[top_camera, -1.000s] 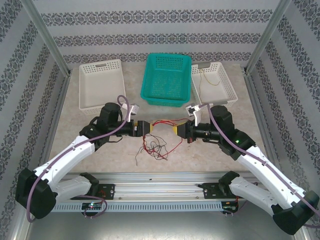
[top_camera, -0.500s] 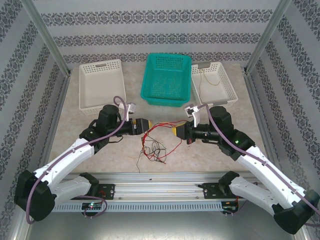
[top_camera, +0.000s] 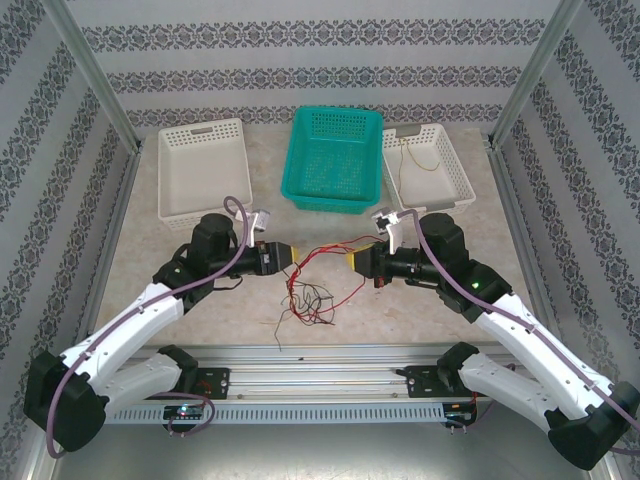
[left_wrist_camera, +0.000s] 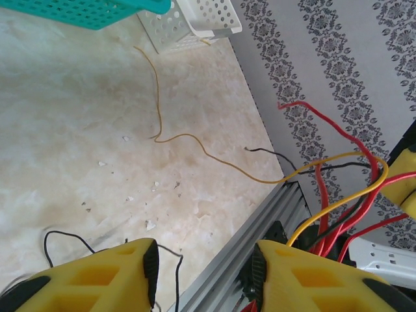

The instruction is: Untangle the cables

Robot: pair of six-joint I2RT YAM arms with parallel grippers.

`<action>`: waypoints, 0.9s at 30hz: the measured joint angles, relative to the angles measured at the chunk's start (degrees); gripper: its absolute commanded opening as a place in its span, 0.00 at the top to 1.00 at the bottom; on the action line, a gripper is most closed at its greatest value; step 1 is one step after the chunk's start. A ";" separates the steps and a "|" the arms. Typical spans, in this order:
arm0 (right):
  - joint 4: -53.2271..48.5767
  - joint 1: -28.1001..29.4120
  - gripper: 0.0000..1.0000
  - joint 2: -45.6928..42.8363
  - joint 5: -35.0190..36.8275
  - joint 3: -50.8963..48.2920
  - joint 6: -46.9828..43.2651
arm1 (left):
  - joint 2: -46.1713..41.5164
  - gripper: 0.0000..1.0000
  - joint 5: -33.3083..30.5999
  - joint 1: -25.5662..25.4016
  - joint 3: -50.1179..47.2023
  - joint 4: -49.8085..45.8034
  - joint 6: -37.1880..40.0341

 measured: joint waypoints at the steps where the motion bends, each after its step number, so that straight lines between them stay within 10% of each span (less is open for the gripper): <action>1: -0.04 0.00 1.00 -0.02 0.15 0.02 -0.11 | -0.07 0.53 0.20 0.00 -0.15 -0.15 0.00; 7: -0.42 0.00 1.00 -0.37 1.16 0.11 -0.35 | -5.68 0.37 -0.55 0.00 -0.76 -4.46 1.60; 27: 0.50 0.76 1.00 -0.24 -3.32 0.87 -0.35 | -4.96 0.48 0.42 0.00 -2.75 -4.85 4.63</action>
